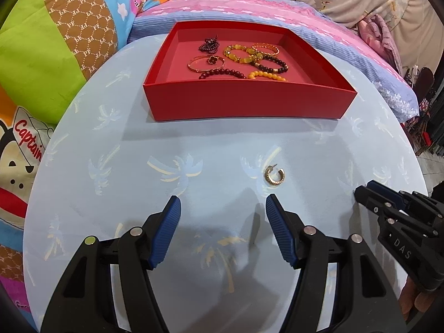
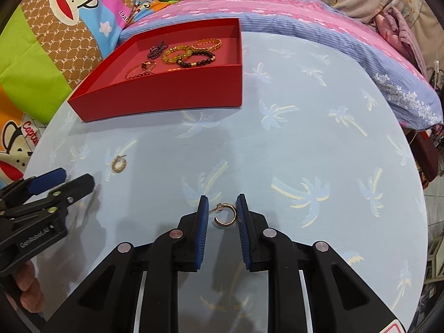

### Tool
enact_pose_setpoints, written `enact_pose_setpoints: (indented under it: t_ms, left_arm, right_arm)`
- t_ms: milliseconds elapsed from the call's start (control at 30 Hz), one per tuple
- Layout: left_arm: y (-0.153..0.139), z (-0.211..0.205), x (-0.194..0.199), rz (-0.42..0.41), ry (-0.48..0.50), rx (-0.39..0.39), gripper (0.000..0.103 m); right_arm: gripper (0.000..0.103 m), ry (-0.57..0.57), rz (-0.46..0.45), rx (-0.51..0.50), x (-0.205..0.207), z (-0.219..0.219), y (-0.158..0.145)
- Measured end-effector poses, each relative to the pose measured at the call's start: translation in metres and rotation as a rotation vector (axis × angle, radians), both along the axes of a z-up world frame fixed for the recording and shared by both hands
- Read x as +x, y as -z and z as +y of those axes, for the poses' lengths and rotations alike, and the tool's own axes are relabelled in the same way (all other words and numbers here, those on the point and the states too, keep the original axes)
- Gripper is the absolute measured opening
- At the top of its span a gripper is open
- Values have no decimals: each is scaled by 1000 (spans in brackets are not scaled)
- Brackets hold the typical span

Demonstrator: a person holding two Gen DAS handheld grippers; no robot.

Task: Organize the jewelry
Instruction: 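Grasp one gold hoop earring with the left tool while the right tool grasps the other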

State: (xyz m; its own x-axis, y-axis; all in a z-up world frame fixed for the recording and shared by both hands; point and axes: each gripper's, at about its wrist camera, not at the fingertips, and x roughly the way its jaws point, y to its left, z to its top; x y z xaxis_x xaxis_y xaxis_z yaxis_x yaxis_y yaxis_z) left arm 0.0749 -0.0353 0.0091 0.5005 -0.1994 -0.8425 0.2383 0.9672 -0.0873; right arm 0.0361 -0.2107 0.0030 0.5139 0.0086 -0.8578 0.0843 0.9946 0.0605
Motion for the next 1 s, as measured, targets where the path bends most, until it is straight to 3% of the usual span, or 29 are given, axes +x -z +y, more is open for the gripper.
enact_pose_setpoints:
  t_ms: [167,333,600,767,1000]
  left_arm:
    - [-3,-12,4,3,25,-25,60]
    - [0,-30,7,-8,62,0,60]
    - [7,-41,16,-6,79,32,42]
    - [6,-44,16,-8,100,29,18]
    - [5,-46,13,-2,117,16,16]
  right_arm:
    - [19,-16,-2,13,4,7,-1]
    - [20,-5,-1,16,8,2,0]
    - [20,3,-1,28,10,-1,1]
    - [20,2,-3,37,12,-1,1]
    - [20,-3,-2,50,11,-1,0]
